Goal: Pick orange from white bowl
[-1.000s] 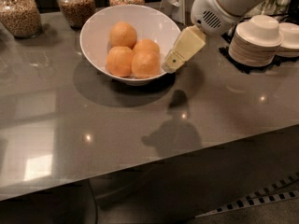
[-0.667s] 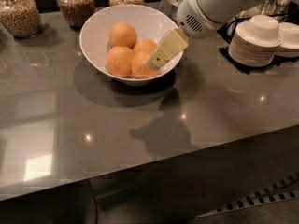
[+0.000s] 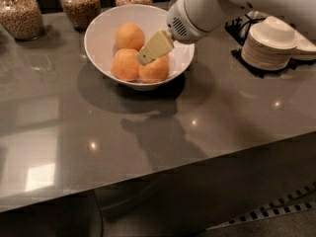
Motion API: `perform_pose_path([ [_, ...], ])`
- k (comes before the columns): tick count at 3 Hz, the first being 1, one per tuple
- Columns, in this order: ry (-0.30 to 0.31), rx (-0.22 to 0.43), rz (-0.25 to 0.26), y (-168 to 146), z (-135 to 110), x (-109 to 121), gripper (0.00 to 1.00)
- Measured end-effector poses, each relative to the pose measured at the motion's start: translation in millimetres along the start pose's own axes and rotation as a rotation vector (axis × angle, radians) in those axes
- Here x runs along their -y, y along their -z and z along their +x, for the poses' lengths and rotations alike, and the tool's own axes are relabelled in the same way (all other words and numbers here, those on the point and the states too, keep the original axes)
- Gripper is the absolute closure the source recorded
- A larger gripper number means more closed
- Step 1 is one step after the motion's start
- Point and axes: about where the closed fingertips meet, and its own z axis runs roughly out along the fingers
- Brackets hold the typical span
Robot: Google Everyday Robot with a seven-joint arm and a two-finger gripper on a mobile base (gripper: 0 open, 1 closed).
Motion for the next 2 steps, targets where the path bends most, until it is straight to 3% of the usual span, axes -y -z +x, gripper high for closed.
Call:
perform_pose_path([
  [1, -0.093, -0.013, -0.055, -23, -1, -8, 0.25],
  [2, -0.166, -0.044, -0.104, -45, 4, -11, 0.27],
])
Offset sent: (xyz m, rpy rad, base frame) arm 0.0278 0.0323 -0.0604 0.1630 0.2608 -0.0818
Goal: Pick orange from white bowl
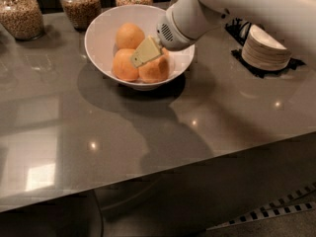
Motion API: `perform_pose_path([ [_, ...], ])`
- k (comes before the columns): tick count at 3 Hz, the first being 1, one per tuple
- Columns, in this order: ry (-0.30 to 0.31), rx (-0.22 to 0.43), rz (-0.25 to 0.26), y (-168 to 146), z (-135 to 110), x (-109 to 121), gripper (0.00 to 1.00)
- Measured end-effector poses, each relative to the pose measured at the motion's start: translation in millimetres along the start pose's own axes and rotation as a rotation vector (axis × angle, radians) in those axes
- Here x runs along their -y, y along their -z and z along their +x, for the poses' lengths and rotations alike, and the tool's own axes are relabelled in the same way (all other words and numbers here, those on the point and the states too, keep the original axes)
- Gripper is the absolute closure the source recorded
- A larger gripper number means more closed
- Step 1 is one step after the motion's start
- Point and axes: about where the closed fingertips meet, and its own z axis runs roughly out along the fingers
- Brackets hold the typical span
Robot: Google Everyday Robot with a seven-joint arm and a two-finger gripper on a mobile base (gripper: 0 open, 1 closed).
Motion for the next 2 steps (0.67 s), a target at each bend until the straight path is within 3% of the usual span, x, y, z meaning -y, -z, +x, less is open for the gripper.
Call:
perform_pose_path([
  [2, -0.094, -0.064, -0.044, -27, 15, 4, 0.30],
])
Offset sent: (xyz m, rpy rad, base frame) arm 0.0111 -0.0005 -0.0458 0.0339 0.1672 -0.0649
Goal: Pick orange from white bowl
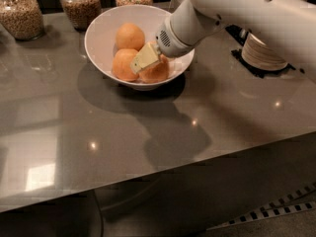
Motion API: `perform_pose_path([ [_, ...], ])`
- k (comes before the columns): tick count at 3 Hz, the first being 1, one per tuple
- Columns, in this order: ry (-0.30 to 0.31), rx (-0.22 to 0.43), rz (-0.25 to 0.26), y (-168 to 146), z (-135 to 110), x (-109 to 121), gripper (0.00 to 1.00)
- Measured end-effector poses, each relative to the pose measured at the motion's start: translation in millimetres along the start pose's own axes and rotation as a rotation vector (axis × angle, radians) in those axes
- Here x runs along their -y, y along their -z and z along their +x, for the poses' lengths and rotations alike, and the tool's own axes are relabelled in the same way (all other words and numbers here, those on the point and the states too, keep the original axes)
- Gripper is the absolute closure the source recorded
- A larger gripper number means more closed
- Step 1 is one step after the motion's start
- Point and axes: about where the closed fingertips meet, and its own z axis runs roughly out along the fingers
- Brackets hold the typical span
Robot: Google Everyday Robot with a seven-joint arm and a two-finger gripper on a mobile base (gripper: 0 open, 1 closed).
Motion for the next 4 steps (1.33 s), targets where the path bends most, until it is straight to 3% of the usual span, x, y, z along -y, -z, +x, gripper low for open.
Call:
perform_pose_path([
  [3, -0.011, -0.076, 0.038, -22, 14, 17, 0.42],
  [4, -0.009, -0.066, 0.048, -27, 12, 24, 0.61],
])
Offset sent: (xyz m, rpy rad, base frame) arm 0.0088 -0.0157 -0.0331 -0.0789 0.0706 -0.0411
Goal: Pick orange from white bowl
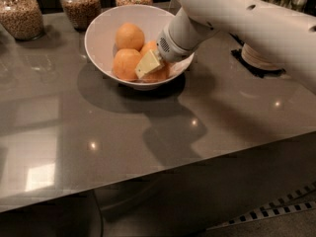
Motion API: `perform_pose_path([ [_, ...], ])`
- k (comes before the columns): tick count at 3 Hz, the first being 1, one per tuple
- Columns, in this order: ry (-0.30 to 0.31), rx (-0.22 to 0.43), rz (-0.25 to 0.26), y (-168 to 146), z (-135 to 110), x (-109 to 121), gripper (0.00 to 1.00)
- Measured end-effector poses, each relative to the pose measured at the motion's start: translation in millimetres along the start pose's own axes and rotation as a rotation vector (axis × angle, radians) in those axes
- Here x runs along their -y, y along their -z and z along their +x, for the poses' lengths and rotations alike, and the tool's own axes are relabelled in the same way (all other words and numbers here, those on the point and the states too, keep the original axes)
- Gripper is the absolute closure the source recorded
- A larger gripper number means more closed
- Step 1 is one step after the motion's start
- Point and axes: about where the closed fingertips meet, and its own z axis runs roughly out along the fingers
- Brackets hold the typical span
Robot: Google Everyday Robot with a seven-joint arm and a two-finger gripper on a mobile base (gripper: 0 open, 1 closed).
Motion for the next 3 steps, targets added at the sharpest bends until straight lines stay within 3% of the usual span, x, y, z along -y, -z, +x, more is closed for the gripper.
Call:
perform_pose_path([
  [1, 0.004, 0.025, 0.012, 9, -3, 4, 0.84],
  [2, 0.015, 0.048, 0.022, 30, -11, 4, 1.00],
  [3, 0.053, 0.064, 0.036, 59, -24, 1, 1.00],
])
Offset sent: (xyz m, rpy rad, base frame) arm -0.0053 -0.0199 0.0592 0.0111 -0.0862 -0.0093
